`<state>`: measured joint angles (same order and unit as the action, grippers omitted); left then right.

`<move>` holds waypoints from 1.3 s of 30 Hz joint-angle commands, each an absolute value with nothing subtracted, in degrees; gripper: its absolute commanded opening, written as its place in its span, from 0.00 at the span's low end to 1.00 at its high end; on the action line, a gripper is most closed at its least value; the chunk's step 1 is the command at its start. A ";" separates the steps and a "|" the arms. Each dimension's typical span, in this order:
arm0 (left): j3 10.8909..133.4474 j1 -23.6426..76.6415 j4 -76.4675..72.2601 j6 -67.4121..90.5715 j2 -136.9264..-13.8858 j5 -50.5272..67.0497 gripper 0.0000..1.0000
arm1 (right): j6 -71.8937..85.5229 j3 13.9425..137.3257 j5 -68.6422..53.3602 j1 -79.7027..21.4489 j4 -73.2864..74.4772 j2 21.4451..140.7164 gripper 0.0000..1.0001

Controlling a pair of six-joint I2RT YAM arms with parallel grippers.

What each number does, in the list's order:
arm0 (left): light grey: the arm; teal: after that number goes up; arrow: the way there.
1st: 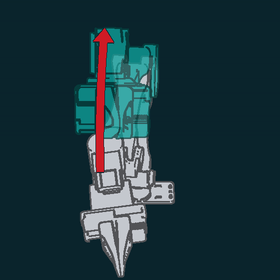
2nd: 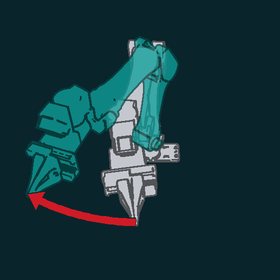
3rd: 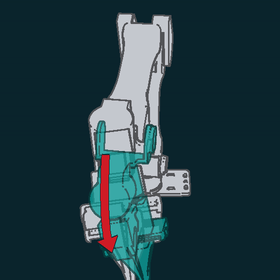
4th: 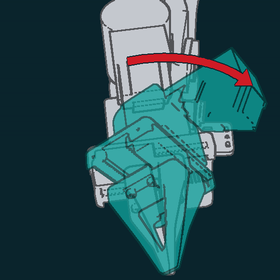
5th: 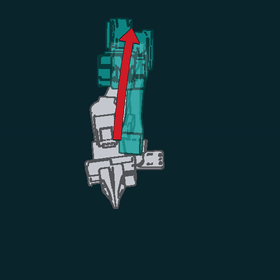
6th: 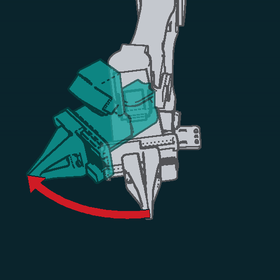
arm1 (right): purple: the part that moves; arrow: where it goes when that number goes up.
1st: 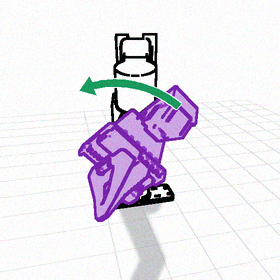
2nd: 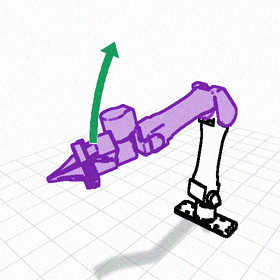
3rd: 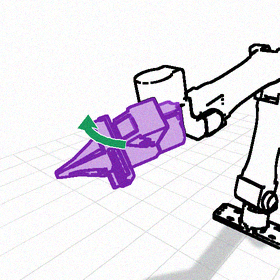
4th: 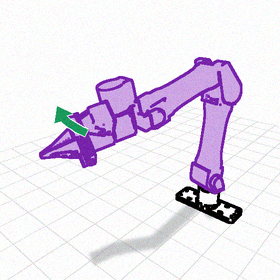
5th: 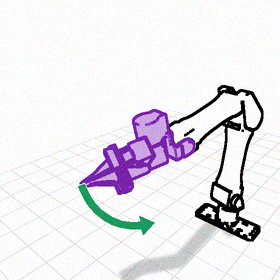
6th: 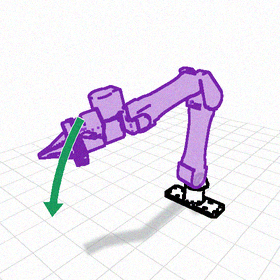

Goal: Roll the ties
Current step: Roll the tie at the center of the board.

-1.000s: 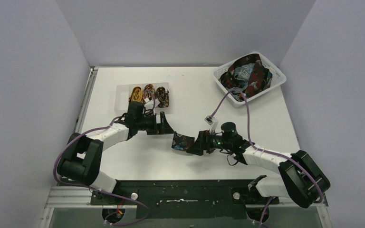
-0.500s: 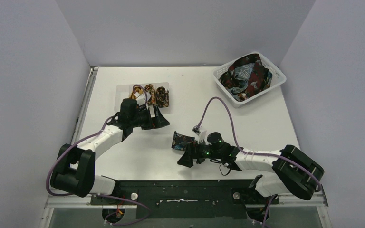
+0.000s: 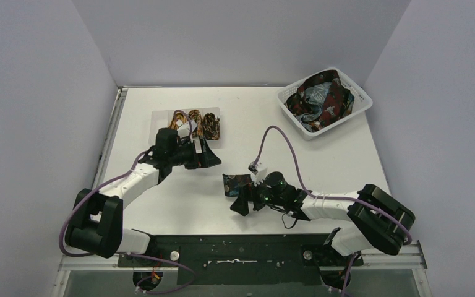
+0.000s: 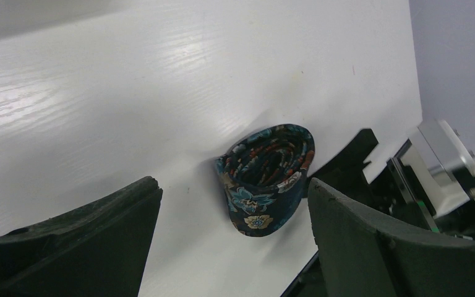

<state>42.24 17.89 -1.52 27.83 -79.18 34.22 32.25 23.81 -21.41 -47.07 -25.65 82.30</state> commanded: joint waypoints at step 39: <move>40.72 26.62 -13.27 37.23 -92.04 36.05 0.97 | 48.83 27.80 -29.68 -34.26 -27.17 88.67 0.59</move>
<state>39.75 26.06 -10.15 37.32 -91.24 33.82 48.05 27.83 -31.66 -34.83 -26.02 88.36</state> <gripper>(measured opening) 0.973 0.613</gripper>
